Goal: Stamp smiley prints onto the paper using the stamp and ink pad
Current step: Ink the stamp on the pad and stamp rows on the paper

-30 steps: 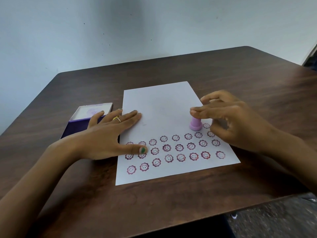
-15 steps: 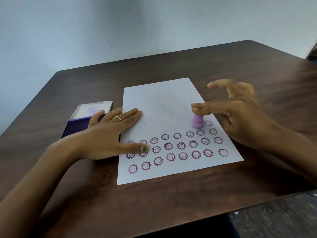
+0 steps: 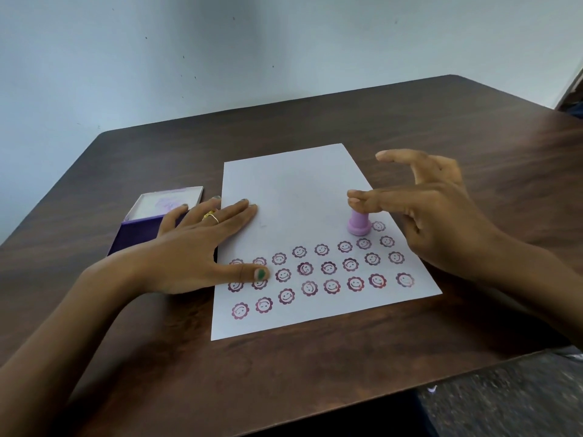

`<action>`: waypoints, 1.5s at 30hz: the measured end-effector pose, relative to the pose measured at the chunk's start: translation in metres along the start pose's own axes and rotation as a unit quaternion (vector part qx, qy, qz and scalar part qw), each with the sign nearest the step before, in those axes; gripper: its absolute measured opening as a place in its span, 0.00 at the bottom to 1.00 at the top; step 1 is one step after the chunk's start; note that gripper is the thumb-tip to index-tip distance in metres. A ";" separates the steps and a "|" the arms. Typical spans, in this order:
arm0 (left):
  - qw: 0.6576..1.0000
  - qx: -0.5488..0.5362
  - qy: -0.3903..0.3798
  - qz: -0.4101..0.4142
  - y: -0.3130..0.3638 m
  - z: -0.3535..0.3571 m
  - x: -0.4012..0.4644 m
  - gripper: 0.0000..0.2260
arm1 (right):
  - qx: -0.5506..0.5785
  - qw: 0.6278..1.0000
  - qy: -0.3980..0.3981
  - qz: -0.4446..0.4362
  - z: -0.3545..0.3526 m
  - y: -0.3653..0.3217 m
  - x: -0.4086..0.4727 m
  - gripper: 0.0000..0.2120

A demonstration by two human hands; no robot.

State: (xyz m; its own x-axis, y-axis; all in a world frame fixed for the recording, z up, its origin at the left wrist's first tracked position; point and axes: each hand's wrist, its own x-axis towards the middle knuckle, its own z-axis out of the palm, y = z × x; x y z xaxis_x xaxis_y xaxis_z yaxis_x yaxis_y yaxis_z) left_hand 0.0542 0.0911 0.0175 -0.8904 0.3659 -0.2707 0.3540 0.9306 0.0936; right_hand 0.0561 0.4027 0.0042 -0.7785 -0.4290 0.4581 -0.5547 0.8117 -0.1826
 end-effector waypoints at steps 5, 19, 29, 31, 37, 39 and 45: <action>1.000 -0.004 0.001 0.002 0.000 0.000 0.001 0.41 | 0.019 1.000 0.004 -0.004 0.000 -0.002 -0.004 0.29; 1.000 -0.002 0.000 0.000 0.001 -0.001 0.000 0.44 | 0.057 0.998 0.005 0.003 0.001 -0.006 -0.008 0.30; 1.000 0.003 0.002 0.004 -0.001 0.001 0.002 0.45 | 0.048 0.998 -0.022 0.041 -0.002 -0.011 -0.011 0.30; 1.000 0.001 0.003 0.003 -0.001 0.001 0.001 0.46 | 0.058 0.996 -0.031 0.056 -0.005 -0.014 -0.012 0.27; 1.000 -0.002 0.002 0.001 0.000 0.000 0.001 0.47 | 0.116 0.987 -0.015 0.107 -0.009 -0.029 -0.003 0.12; 1.000 -0.005 0.004 0.003 -0.001 0.001 0.001 0.46 | 0.142 0.983 -0.002 0.113 -0.010 -0.032 -0.001 0.10; 1.000 -0.003 0.006 0.004 -0.001 0.002 0.002 0.48 | 0.161 0.980 0.012 0.115 -0.004 -0.033 -0.004 0.06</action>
State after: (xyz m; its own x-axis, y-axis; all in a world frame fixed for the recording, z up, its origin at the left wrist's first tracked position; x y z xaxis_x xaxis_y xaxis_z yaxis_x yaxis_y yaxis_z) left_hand 0.0525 0.0912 0.0151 -0.8913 0.3731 -0.2577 0.3590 0.9278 0.1017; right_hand 0.0784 0.3791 0.0124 -0.8888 -0.2363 0.3927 -0.4321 0.7174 -0.5464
